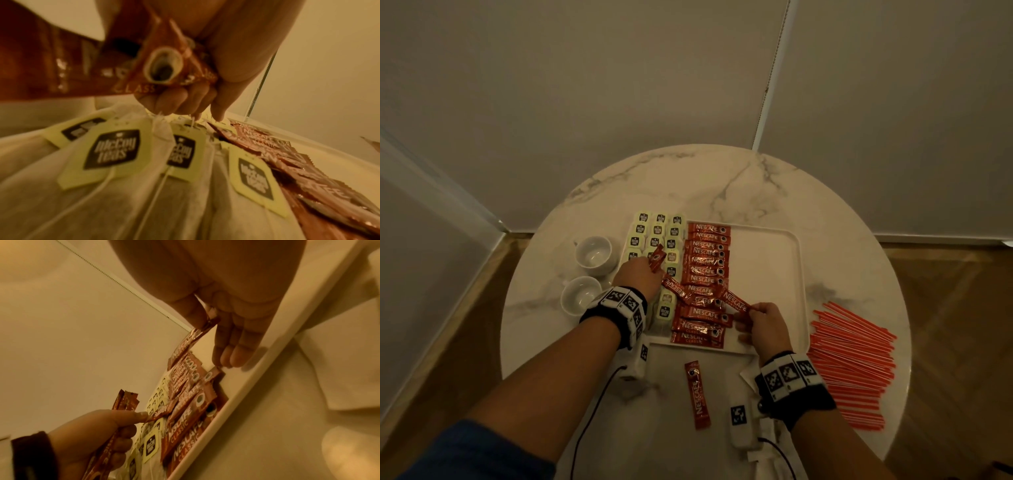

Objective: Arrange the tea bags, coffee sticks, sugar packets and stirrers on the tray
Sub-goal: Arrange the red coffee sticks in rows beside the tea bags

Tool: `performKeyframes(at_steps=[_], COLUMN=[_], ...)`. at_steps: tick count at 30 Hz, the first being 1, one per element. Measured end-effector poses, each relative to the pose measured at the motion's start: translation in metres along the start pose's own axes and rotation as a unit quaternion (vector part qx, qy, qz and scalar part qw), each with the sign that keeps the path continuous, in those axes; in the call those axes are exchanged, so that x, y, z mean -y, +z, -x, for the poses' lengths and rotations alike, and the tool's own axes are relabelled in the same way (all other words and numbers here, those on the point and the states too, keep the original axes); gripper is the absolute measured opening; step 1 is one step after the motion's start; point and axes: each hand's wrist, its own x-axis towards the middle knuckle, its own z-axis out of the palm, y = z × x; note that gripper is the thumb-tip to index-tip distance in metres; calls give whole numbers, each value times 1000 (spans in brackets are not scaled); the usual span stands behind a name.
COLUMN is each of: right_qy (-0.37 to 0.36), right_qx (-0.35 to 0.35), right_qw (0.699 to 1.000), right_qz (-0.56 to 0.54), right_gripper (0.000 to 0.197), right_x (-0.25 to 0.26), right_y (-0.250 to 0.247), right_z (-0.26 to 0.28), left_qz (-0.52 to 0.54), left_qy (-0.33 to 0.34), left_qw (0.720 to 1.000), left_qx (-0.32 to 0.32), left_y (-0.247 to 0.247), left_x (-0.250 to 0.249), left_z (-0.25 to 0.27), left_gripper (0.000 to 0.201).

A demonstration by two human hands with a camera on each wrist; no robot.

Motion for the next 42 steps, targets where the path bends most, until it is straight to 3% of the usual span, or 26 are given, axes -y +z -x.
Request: performKeyframes(at_steps=[16, 23, 29, 36, 42], right_qy=[1, -2, -77, -134, -156], right_qx=[15, 21, 13, 68, 65], right_qw=[1000, 1000, 994, 974, 948], right_qz=[5, 11, 81, 168, 270], right_gripper=[12, 14, 10, 15, 19], right_x=[0, -1, 11, 32, 36], right_y=[2, 2, -1, 19, 24], right_z=[1, -3, -10, -24, -35], left_qz=[-8, 106, 289, 447, 455], left_qy=[-4, -36, -2, -3, -3], left_qw=[1000, 993, 957, 894, 890], left_qx=[22, 29, -3, -7, 5], left_y=[-3, -17, -56, -86, -84], left_x=[-2, -1, -3, 19, 28], left_z=[-5, -4, 15, 30, 45], left_gripper=[23, 22, 13, 9, 14])
